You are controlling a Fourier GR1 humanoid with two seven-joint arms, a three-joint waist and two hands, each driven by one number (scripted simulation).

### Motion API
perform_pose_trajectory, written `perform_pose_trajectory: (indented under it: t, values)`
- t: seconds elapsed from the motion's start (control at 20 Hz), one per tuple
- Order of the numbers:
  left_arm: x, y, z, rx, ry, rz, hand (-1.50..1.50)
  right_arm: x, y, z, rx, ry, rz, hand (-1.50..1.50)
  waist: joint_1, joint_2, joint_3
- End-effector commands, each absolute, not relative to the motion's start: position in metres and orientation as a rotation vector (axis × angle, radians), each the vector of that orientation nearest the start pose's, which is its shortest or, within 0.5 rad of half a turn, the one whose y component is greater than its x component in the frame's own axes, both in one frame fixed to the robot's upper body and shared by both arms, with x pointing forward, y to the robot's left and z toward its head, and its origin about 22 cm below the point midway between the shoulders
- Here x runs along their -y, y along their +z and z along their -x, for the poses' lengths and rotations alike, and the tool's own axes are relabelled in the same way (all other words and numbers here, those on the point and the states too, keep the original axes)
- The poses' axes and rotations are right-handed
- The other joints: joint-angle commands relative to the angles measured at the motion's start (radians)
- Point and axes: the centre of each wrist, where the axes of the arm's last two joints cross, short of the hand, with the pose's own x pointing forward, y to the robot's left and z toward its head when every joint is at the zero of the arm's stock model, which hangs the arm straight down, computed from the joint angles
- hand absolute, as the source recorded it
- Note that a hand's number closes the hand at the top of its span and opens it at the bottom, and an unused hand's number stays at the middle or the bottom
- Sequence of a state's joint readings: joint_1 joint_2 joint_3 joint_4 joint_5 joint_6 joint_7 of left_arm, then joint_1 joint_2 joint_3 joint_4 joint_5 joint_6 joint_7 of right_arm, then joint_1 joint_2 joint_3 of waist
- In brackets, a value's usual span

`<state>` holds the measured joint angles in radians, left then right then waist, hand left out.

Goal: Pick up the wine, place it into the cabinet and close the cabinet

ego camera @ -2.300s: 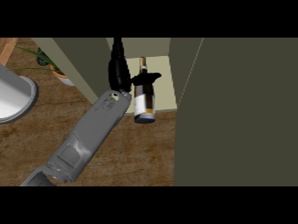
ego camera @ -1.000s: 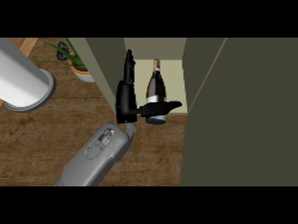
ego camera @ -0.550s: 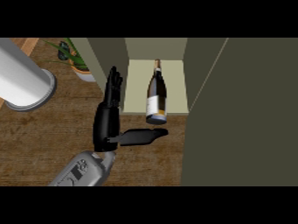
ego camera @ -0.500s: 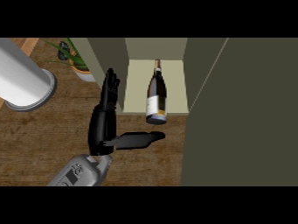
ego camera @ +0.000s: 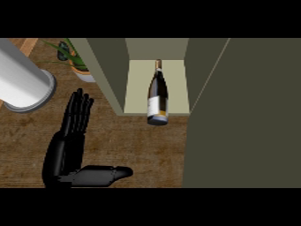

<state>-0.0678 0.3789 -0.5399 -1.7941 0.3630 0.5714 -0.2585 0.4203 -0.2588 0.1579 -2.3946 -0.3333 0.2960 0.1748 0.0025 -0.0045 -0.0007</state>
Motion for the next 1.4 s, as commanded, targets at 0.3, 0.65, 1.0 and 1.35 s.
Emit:
perform_pose_trajectory:
  t: [0.3,0.65,1.0,1.35]
  values:
    - [-0.228,0.068,-0.190,1.865,-0.062,0.224,1.50,0.239,0.162,-0.095,1.718,0.713,-0.413,1.50,-0.007,-0.001,0.000]
    - [-0.272,0.058,-0.180,1.899,-0.050,0.214,1.50,0.242,0.153,-0.095,1.742,0.678,-0.511,1.50,-0.008,0.001,0.000]
    - [-0.303,0.064,-0.165,1.897,-0.074,0.190,1.50,0.235,0.140,-0.107,1.653,0.697,-0.723,1.50,0.007,0.002,0.000]
    - [-0.308,0.055,-0.163,1.884,-0.073,0.236,1.50,0.202,0.166,-0.116,1.664,0.770,-0.824,1.50,0.017,0.005,-0.001]
